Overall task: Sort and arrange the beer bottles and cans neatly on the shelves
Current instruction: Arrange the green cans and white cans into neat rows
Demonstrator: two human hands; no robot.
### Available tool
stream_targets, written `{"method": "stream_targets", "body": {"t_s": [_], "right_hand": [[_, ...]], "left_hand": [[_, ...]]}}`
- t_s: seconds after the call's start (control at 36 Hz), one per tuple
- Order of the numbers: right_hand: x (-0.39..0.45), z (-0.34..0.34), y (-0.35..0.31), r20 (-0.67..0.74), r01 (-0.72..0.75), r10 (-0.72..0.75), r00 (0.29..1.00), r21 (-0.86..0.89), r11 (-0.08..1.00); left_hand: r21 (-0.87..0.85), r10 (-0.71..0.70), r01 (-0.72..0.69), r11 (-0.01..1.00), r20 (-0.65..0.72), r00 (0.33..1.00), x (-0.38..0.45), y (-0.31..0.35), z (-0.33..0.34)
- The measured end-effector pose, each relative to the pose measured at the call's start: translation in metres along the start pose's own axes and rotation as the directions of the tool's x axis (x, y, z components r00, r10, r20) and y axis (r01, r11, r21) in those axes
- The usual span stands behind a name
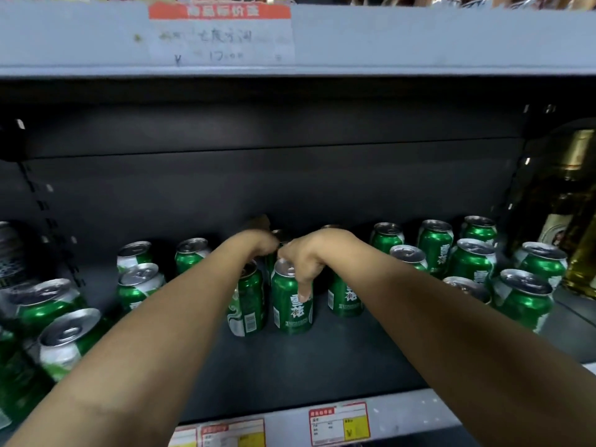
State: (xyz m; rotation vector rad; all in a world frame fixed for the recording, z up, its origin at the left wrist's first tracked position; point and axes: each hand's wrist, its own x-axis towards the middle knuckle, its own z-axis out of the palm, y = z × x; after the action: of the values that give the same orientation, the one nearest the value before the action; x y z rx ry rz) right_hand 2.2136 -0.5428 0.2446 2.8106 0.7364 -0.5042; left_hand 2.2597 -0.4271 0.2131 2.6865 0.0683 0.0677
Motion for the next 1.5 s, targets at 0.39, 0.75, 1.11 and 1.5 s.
{"method": "stream_targets", "body": {"t_s": [0.39,0.75,1.11,1.5], "right_hand": [[-0.106,0.029,0.079,-0.669,-0.337,0.471,0.575,0.331,0.881],[-0.209,0.115,0.19,-0.121,-0.426,0.523,0.844,0.443,0.789],[-0.181,0.121,0.169,-0.441,-0.305,0.484,0.756,0.416,0.857],[-0.114,0.075,0.017,-0.549,0.002,0.187,0.814,0.325,0.946]], "left_hand": [[-0.063,0.141,-0.193,0.979,-0.472,0.87,-0.085,0.123,0.041],[-0.262,0.44,-0.383,0.886,0.214,0.872,-0.141,0.196,0.115],[-0.129,0.184,-0.199,0.971,-0.12,0.975,-0.163,0.141,0.096],[-0.041,-0.072,0.065,0.997,-0.217,0.973,-0.192,0.008,0.03]]}}
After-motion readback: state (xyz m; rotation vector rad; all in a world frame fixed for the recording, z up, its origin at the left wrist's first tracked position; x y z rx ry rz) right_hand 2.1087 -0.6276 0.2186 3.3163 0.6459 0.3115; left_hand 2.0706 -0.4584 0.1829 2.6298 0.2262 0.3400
